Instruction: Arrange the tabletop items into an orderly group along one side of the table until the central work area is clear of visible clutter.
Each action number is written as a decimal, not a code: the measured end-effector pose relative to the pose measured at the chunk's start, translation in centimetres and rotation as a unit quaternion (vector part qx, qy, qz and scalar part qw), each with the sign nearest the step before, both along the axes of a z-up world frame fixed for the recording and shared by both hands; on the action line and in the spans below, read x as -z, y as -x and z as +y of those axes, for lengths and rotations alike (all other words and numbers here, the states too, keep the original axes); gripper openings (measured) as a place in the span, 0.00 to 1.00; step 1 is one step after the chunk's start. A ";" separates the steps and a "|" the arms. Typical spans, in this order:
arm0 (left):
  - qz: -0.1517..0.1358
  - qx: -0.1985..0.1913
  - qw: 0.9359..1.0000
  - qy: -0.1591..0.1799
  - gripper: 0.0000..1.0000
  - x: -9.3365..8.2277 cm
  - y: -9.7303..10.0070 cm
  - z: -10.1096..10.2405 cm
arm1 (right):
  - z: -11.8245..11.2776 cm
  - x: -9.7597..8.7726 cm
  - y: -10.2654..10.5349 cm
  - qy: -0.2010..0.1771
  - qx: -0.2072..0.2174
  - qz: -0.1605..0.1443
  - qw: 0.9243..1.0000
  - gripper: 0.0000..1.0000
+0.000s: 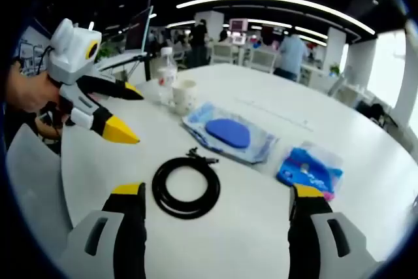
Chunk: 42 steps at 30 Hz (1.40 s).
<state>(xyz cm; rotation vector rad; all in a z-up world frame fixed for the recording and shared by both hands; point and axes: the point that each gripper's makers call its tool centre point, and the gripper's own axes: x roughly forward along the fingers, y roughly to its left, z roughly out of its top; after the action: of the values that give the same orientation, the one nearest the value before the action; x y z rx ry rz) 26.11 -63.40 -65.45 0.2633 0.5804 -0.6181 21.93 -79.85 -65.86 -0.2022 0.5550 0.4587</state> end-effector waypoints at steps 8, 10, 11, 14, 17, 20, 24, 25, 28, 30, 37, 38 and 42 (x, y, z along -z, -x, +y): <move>-0.013 -0.023 1.000 0.012 0.97 -1.6 -0.4 1.3 | -1.5 -2.0 1.2 -0.002 0.022 -0.024 0.999 1.00; -0.017 -0.022 0.999 0.019 1.00 -2.1 -0.2 1.3 | -1.8 -2.2 1.6 -0.008 0.031 -0.022 0.999 1.00; -0.017 -0.021 0.999 0.020 1.00 -2.3 0.1 1.4 | -2.0 -2.3 1.8 -0.008 0.034 -0.024 0.999 1.00; -0.018 -0.020 0.999 0.022 1.00 -2.4 1.0 2.1 | -2.3 -2.7 2.5 -0.006 0.041 -0.027 0.999 1.00; -0.018 -0.018 0.999 0.020 1.00 -2.3 2.1 2.8 | -2.3 -2.9 3.3 -0.004 0.044 -0.027 0.999 1.00; -0.016 -0.020 1.000 0.015 1.00 -2.3 3.1 3.8 | -2.3 -3.4 4.1 -0.002 0.047 -0.037 0.998 1.00; -0.025 -0.024 0.999 0.010 1.00 -3.1 3.9 5.4 | -2.2 -3.9 5.1 0.001 0.055 -0.046 0.997 1.00; -0.025 -0.026 0.999 0.012 1.00 -3.2 4.1 5.8 | -2.1 -3.9 5.4 0.000 0.057 -0.046 0.997 1.00; -0.029 -0.034 0.999 0.020 1.00 -3.5 4.8 7.3 | -1.8 -3.9 6.1 0.002 0.059 -0.046 0.997 1.00; -0.032 -0.037 0.999 0.020 1.00 -3.6 5.1 8.0 | -1.7 -4.1 6.7 -0.009 0.069 -0.048 0.996 1.00; -0.050 -0.040 0.997 0.039 1.00 -4.0 6.2 10.5 | -1.0 -5.2 7.9 -0.018 0.078 -0.073 0.994 1.00; -0.053 -0.035 0.997 0.036 1.00 -4.0 6.6 10.7 | -0.9 -5.3 8.0 -0.021 0.079 -0.076 0.994 1.00; -0.063 -0.024 0.997 0.032 1.00 -3.9 7.2 11.0 | -0.5 -5.2 8.7 -0.027 0.083 -0.084 0.993 1.00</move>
<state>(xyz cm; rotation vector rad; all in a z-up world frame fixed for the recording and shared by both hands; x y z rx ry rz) 18.89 -52.41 -61.52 0.2264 0.4433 -0.5671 13.22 -80.36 -60.67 -0.1399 0.3895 0.2913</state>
